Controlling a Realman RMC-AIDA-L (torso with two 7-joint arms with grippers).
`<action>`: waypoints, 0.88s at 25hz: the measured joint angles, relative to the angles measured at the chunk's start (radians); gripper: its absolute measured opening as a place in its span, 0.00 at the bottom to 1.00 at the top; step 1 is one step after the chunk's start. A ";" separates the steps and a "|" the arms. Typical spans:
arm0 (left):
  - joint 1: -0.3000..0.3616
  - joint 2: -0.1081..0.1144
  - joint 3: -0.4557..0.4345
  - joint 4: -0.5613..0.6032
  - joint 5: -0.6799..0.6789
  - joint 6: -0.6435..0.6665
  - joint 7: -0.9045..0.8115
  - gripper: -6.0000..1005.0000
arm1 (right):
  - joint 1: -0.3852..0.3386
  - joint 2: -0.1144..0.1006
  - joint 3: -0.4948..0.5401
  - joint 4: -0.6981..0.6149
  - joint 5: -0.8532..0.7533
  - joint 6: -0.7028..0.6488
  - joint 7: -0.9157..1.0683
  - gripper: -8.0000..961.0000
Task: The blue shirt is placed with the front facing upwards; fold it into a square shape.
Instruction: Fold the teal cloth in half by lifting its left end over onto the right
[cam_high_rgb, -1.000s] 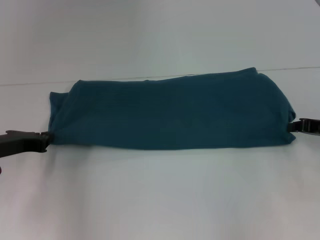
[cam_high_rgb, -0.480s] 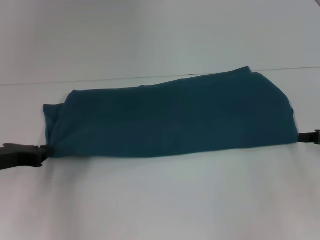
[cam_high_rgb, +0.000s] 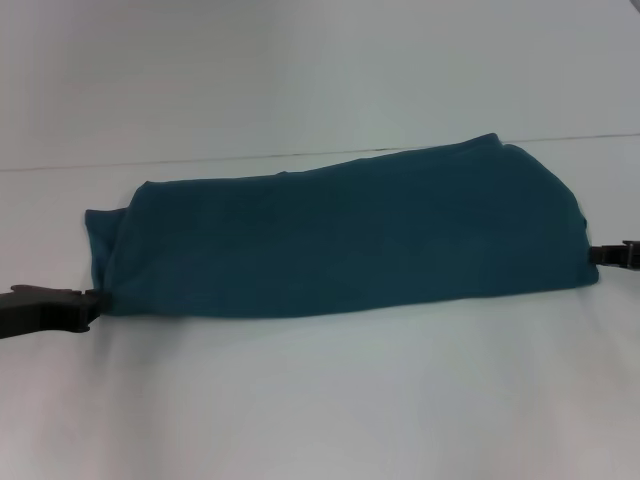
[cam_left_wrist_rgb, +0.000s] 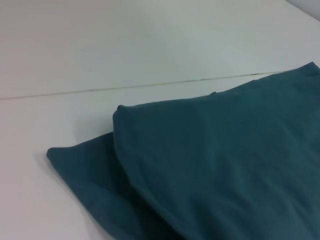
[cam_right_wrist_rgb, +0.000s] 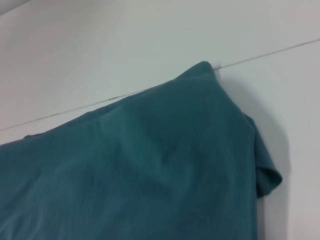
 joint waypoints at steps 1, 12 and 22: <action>-0.001 0.000 0.000 0.000 0.000 -0.002 0.000 0.02 | 0.007 0.000 0.000 0.010 -0.002 0.013 0.000 0.15; -0.013 0.001 -0.007 -0.002 -0.002 -0.008 -0.001 0.02 | 0.064 0.001 -0.001 0.085 -0.074 0.111 0.009 0.44; -0.023 0.003 -0.007 -0.002 -0.002 -0.020 -0.002 0.02 | 0.070 0.001 -0.001 0.102 -0.075 0.139 0.008 0.51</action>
